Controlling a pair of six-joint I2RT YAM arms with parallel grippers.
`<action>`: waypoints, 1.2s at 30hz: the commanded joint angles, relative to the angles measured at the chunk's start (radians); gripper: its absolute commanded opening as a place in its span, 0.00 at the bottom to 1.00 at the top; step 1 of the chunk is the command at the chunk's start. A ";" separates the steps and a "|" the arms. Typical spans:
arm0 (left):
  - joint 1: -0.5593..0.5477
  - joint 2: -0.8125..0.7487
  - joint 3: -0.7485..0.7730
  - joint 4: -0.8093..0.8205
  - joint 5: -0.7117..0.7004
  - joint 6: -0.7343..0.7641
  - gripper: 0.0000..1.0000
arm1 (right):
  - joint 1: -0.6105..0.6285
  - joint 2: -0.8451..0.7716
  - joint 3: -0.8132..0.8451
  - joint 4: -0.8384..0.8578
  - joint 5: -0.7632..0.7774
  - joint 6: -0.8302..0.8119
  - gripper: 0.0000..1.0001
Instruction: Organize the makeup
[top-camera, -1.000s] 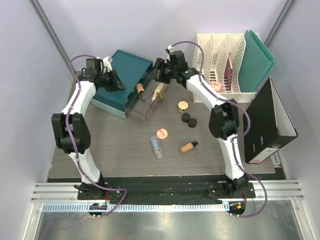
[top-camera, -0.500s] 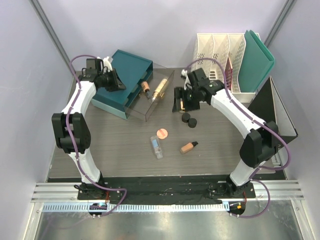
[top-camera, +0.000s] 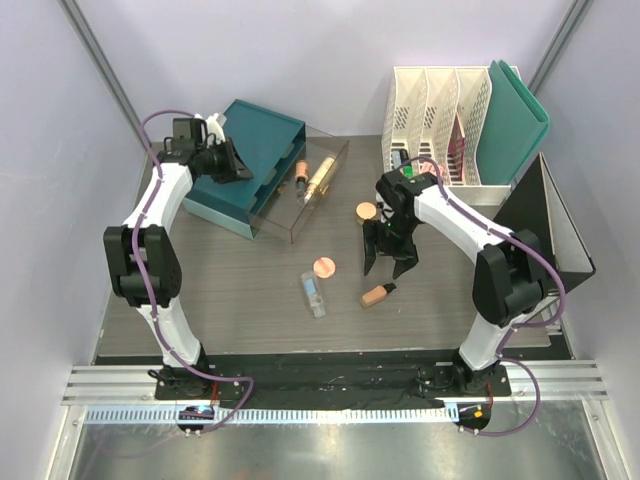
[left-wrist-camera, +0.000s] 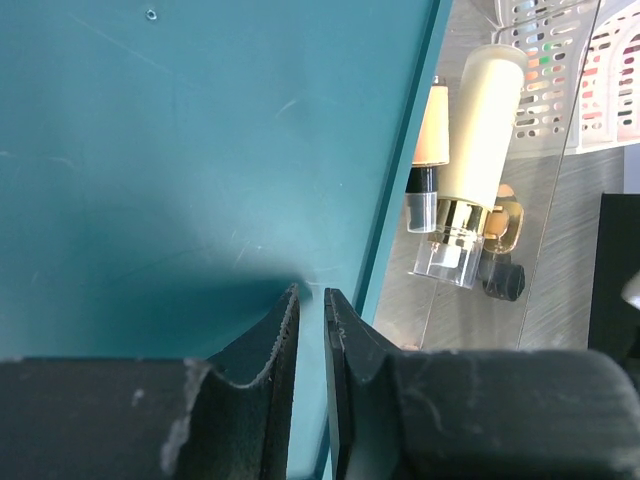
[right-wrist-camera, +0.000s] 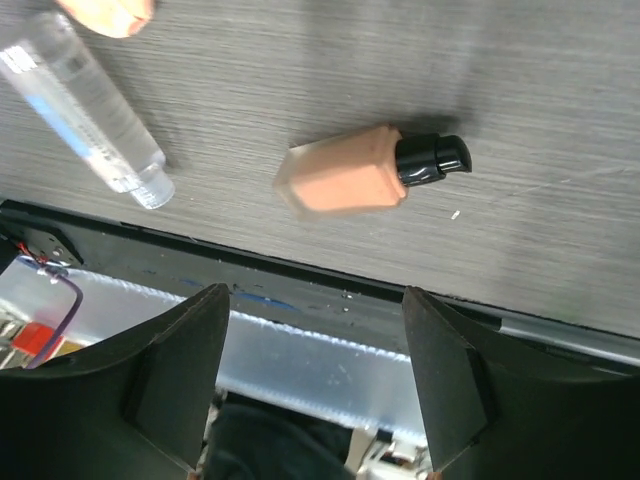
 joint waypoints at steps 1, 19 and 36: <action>-0.001 0.062 -0.075 -0.112 -0.050 0.026 0.18 | -0.009 0.039 -0.057 -0.043 -0.068 0.038 0.76; -0.001 0.055 -0.096 -0.102 -0.049 0.020 0.19 | -0.110 0.177 -0.138 0.147 -0.159 0.180 0.80; -0.001 0.077 -0.063 -0.121 -0.070 0.029 0.19 | -0.108 0.269 -0.117 0.186 -0.159 0.172 0.76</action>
